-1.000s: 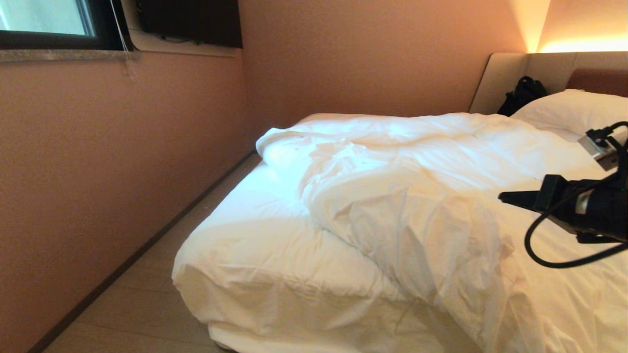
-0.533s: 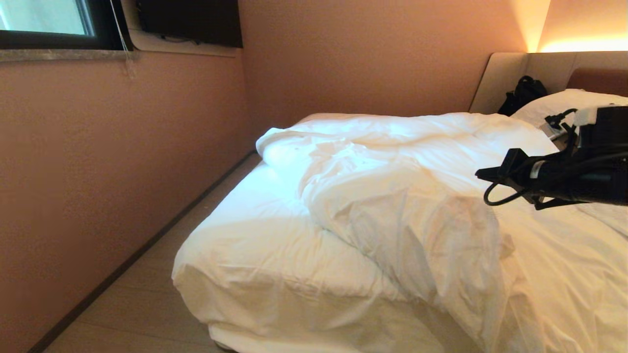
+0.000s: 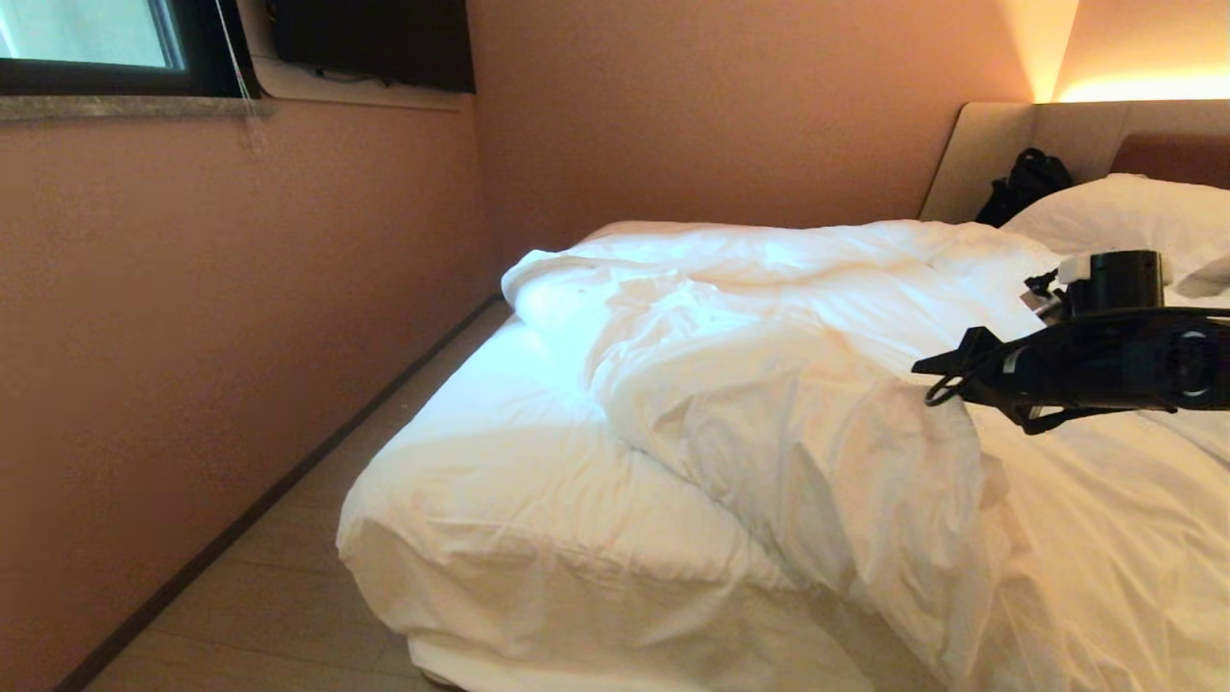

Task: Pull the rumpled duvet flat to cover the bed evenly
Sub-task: Hold the folded corner of the quilt

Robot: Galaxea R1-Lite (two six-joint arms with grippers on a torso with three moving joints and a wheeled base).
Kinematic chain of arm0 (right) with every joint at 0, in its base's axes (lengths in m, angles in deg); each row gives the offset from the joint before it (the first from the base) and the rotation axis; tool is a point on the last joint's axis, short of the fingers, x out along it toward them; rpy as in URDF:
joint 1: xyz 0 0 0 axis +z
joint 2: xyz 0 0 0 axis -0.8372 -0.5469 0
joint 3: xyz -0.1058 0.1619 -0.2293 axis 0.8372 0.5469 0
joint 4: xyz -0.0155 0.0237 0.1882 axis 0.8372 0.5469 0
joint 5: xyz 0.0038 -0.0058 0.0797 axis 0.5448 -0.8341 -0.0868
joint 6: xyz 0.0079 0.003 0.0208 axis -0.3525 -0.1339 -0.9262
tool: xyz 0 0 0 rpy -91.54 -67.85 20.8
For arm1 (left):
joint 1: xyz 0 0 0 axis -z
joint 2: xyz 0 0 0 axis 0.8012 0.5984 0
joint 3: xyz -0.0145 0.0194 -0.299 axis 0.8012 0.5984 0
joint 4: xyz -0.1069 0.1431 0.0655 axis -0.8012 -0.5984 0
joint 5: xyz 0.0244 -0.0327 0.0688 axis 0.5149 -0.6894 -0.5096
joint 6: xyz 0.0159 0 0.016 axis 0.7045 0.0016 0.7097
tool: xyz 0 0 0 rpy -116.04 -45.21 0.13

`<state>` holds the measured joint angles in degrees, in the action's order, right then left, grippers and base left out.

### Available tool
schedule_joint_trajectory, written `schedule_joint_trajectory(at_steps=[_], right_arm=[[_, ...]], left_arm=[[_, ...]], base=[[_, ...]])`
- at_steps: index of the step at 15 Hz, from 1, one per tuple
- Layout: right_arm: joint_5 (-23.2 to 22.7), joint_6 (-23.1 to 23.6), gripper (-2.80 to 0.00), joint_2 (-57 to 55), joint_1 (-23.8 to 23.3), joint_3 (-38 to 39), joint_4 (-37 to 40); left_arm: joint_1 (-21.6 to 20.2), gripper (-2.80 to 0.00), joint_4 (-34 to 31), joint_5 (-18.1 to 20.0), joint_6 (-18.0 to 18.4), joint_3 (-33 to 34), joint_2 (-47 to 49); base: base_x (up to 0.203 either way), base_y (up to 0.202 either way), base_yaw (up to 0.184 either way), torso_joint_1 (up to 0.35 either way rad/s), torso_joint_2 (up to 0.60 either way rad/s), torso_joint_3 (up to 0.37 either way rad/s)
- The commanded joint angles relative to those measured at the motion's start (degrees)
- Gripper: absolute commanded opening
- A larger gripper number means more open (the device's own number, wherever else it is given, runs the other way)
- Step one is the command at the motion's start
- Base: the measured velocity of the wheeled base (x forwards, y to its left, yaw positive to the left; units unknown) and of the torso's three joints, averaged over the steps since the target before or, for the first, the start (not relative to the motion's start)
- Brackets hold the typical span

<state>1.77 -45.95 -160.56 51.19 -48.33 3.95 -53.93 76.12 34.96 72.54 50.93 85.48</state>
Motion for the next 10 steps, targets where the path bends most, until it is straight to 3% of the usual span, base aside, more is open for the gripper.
schedule_joint_trajectory(at_steps=[1,10], right_arm=[[-0.2,-0.1,0.00,-1.4,-0.3,0.0,-0.1],[-3.8,-0.3,0.00,0.0,-0.9,2.2,0.1]], left_arm=[[0.0,-2.80,0.0,0.0,0.0,0.0,0.0],[0.0,-2.80,0.0,0.0,0.0,0.0,0.0]], base=[[0.000,0.000,0.000,0.000,0.00,0.000],[0.000,0.000,0.000,0.000,0.00,0.000]])
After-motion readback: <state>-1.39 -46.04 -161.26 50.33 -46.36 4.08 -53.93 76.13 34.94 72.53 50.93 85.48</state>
